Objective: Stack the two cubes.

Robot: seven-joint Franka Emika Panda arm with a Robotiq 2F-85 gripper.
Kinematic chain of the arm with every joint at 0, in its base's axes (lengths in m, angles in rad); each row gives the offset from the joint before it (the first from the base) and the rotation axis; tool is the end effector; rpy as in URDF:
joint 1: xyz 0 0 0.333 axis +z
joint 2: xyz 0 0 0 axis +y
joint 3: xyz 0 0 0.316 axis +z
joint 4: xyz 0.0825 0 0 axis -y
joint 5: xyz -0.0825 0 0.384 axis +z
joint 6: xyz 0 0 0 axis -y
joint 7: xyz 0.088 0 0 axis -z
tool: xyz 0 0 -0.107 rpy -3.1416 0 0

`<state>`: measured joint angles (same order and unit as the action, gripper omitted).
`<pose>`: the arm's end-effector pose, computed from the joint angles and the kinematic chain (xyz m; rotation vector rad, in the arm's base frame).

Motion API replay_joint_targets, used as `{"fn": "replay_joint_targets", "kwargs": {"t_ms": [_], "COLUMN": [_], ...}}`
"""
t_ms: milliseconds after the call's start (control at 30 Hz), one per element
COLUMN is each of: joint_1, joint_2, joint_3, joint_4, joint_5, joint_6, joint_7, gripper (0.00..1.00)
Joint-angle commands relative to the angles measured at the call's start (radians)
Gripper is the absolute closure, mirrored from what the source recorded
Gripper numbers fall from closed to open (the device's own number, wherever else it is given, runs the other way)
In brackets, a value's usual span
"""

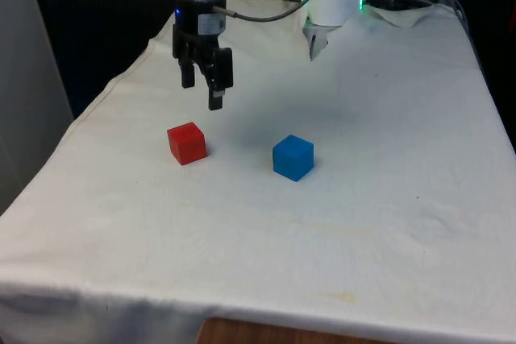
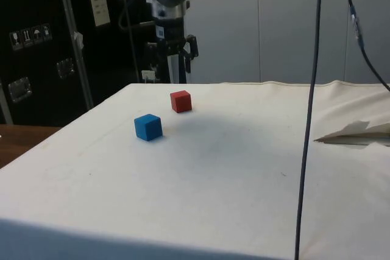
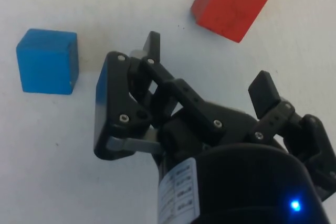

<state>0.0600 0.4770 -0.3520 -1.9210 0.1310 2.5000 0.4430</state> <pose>0.6157 -0.1723 0.2687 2.8378 -1.1798 0.2170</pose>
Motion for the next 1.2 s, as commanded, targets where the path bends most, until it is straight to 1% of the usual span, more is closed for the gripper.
{"fn": "replay_joint_targets", "kwargs": {"t_ms": [0, 133, 167, 200, 233, 400, 433, 467, 533, 633, 667, 700, 733, 967, 1000, 1033, 1167], "joint_1": [-0.013, -0.018, -0.006, -0.019, -0.021, -0.026, -0.013, -0.027, -0.027, -0.024, -0.025, -0.016, -0.028, -0.031, -0.022, -0.032, -0.037], "joint_2": [0.007, 0.026, 0.023, 0.031, 0.037, 0.068, 0.068, 0.072, 0.081, 0.085, 0.088, 0.085, 0.092, 0.109, 0.105, 0.111, 0.126], "joint_3": [0.013, 0.012, -0.001, 0.012, 0.012, 0.011, -0.004, 0.011, 0.006, 0.001, 0.001, -0.009, 0.0, -0.005, -0.014, -0.006, -0.007], "joint_4": [0.005, 0.016, 0.012, 0.019, 0.022, 0.044, 0.042, 0.046, 0.05, 0.051, 0.051, 0.049, 0.05, 0.054, 0.049, 0.054, 0.057], "joint_5": [0.017, 0.023, 0.008, 0.024, 0.026, 0.043, 0.03, 0.047, 0.06, 0.065, 0.065, 0.052, 0.066, 0.071, 0.059, 0.07, 0.073], "joint_6": [0.006, 0.008, 0.001, 0.009, 0.01, 0.01, 0.006, 0.011, 0.01, 0.008, 0.009, 0.006, 0.011, 0.01, 0.006, 0.009, 0.011], "joint_7": [-0.024, -0.059, -0.043, -0.066, -0.073, -0.115, -0.102, -0.123, -0.145, -0.148, -0.149, -0.138, -0.151, -0.159, -0.148, -0.159, -0.162], "gripper": [0.0, 0.0, 0.0, 0.0, 0.0, 0.0, 0.0, 0.0, 0.0, 0.0, 0.0, 0.0, 0.0, 0.0, 0.0, 0.0, 0.0]}}
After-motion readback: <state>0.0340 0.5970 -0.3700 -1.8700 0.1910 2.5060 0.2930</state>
